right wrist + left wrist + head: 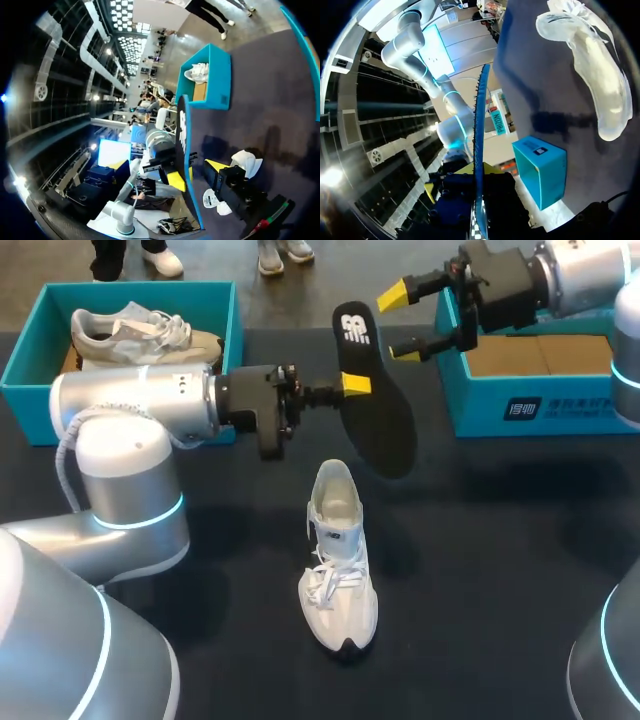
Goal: Take the shoe out of the shoebox, open the shoe tongue, remove and reinsert the insole, then place the shoe into the shoebox
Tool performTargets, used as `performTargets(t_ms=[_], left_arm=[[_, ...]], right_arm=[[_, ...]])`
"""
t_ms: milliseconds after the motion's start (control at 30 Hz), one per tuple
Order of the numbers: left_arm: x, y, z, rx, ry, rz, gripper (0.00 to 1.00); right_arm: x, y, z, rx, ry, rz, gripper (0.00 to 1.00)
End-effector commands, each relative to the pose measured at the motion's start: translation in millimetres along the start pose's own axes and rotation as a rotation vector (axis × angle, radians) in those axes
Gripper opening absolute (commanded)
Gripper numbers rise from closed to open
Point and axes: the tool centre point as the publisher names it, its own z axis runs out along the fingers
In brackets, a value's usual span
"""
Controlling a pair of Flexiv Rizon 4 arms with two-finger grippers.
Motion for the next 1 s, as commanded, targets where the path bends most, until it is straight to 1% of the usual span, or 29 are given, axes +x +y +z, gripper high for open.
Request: performTargets(t_ms=[33, 133, 300, 433, 633, 800, 1000], left_arm=[[11.4, 2.8, -16.0, 0.012, 0.010, -0.015, 0.00], [19.4, 3.8, -21.7, 0.032, 0.005, -0.029, 0.00], [29.4, 3.7, -25.2, 0.073, 0.009, -0.031, 0.00], [37.7, 6.2, -23.8, 0.072, 0.025, -0.042, 0.00], [46.7, 9.4, -19.3, 0.070, 0.048, -0.062, 0.00], [49.7, 10.6, -16.7, 0.071, 0.053, -0.074, 0.00], [51.2, 13.1, -16.0, 0.062, 0.060, -0.092, 0.00]], right_arm=[[9.3, -26.6, -14.5, -0.051, -0.082, -0.005, 1.00], [12.4, -34.7, -20.1, -0.055, -0.143, 0.005, 1.00], [21.2, -44.2, -26.1, -0.047, -0.293, 0.030, 1.00], [31.6, -49.6, -26.3, -0.035, -0.405, 0.042, 1.00], [47.4, -53.6, -17.7, -0.010, -0.542, 0.051, 1.00], [54.8, -55.9, -8.9, 0.014, -0.643, 0.055, 1.00], [65.4, -57.0, 1.8, 0.011, -0.750, 0.042, 1.00]])
